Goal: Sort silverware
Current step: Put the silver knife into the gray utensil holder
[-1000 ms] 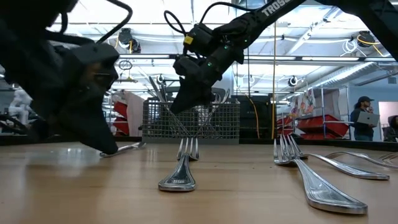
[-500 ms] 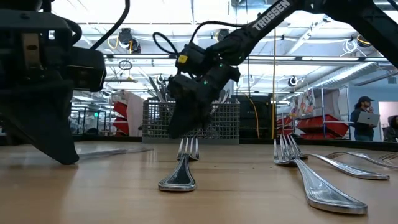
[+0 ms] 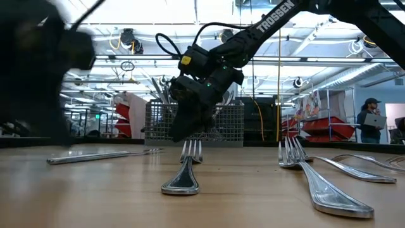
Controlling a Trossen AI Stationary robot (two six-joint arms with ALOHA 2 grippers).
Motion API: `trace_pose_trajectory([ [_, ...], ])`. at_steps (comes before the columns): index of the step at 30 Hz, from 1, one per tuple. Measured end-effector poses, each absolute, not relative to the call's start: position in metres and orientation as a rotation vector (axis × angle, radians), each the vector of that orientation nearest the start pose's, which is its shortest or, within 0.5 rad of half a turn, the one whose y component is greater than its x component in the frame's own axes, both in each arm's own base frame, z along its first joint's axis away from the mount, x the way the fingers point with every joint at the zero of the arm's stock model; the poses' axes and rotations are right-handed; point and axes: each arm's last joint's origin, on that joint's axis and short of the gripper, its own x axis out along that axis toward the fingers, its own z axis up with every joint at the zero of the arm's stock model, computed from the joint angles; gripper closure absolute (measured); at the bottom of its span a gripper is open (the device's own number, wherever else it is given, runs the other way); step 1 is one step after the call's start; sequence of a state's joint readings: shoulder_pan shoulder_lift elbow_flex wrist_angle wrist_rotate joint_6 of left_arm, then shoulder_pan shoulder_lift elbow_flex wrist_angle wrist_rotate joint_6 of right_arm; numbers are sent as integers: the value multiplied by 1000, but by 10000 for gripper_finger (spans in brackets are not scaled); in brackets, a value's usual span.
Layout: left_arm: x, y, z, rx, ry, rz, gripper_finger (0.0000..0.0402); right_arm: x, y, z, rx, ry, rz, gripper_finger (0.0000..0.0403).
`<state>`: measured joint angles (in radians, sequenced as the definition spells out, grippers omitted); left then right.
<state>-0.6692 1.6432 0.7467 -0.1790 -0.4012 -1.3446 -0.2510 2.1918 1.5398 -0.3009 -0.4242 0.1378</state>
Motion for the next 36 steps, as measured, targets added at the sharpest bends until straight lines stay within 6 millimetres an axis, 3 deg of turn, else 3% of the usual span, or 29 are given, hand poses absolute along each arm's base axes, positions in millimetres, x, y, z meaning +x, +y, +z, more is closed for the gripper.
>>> trace_pose_trajectory([
  [5, 230, -178, 170, -657, 887, 617, 401, 448, -101, 140, 436, 917, 106, 261],
  [9, 228, -184, 193, -632, 872, 664, 401, 449, -102, 141, 428, 902, 105, 261],
  [15, 228, -187, 182, -612, 895, 663, 401, 450, -102, 142, 422, 892, 105, 261],
  [23, 238, -197, 150, -613, 943, 647, 401, 451, -103, 143, 421, 877, 104, 261],
  [36, 242, -197, 128, -589, 967, 719, 401, 451, -103, 143, 420, 875, 104, 261],
])
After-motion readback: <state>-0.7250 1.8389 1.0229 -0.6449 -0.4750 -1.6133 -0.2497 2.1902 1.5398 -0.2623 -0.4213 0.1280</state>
